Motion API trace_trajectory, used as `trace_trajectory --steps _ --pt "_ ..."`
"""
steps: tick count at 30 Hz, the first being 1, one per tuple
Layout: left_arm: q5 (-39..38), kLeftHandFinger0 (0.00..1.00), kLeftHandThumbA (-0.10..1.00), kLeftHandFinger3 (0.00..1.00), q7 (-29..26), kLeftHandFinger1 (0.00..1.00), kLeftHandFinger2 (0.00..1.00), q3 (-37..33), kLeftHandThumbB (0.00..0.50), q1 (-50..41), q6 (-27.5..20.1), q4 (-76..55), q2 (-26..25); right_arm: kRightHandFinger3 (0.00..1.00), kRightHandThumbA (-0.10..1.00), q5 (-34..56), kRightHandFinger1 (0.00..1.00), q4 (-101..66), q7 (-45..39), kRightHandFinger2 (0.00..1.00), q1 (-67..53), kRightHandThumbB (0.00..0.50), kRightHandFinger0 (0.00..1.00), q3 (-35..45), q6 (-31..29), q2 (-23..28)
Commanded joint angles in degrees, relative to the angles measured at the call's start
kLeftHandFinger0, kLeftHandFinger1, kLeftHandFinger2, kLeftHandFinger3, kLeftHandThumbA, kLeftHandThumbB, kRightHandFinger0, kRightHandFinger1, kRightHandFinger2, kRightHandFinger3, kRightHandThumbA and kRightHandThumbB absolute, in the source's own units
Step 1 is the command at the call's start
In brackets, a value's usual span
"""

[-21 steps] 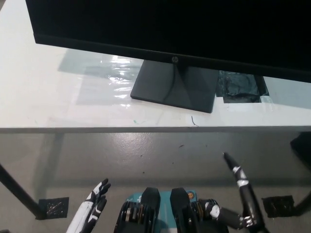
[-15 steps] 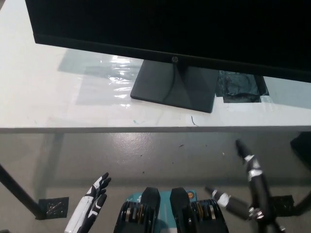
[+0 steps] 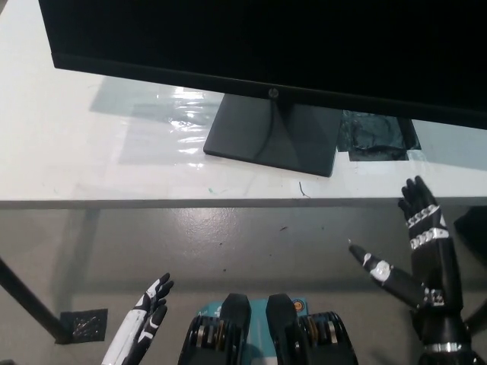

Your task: The monitor is being placed at the center of the desk and the robot uses its right hand to grab on the right side of the monitor and tilt the angle of the montior sideways.

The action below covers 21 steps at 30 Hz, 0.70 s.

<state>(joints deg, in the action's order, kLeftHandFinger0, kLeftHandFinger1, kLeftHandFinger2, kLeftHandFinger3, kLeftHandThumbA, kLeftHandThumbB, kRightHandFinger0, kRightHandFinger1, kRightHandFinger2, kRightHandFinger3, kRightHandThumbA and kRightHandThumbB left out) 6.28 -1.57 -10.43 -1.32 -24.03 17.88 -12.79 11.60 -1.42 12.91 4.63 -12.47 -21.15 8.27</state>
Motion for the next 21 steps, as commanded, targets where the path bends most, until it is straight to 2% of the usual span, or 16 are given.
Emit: trace_trajectory --steps 1,7,11,21 --pt "-0.57 1.00 1.00 1.00 -0.41 1.00 1.00 0.33 0.350 0.99 -2.90 -1.40 -0.64 1.00 1.00 35.19 1.00 -4.17 -8.18 1.00 9.44 0.384 1.00 8.40 11.06 -3.13" --pt "-0.35 1.00 1.00 1.00 -0.60 1.00 1.00 0.20 0.342 0.34 -2.90 -1.46 -0.62 1.00 1.00 44.74 1.00 -1.51 -9.35 1.00 11.18 0.362 1.00 12.12 16.86 -5.31" --pt "0.09 1.00 1.00 1.00 -0.91 1.00 1.00 -0.31 0.331 -0.57 -2.90 -1.60 -0.82 1.00 1.00 47.66 1.00 0.03 -10.79 1.00 11.34 0.357 1.00 13.58 19.55 -5.74" --pt "-0.56 1.00 1.00 1.00 -0.25 1.00 1.00 -0.04 0.352 -1.20 -2.90 -1.61 -0.62 1.00 1.00 58.25 1.00 4.85 -10.68 1.00 14.56 0.327 1.00 19.85 28.05 -7.83"
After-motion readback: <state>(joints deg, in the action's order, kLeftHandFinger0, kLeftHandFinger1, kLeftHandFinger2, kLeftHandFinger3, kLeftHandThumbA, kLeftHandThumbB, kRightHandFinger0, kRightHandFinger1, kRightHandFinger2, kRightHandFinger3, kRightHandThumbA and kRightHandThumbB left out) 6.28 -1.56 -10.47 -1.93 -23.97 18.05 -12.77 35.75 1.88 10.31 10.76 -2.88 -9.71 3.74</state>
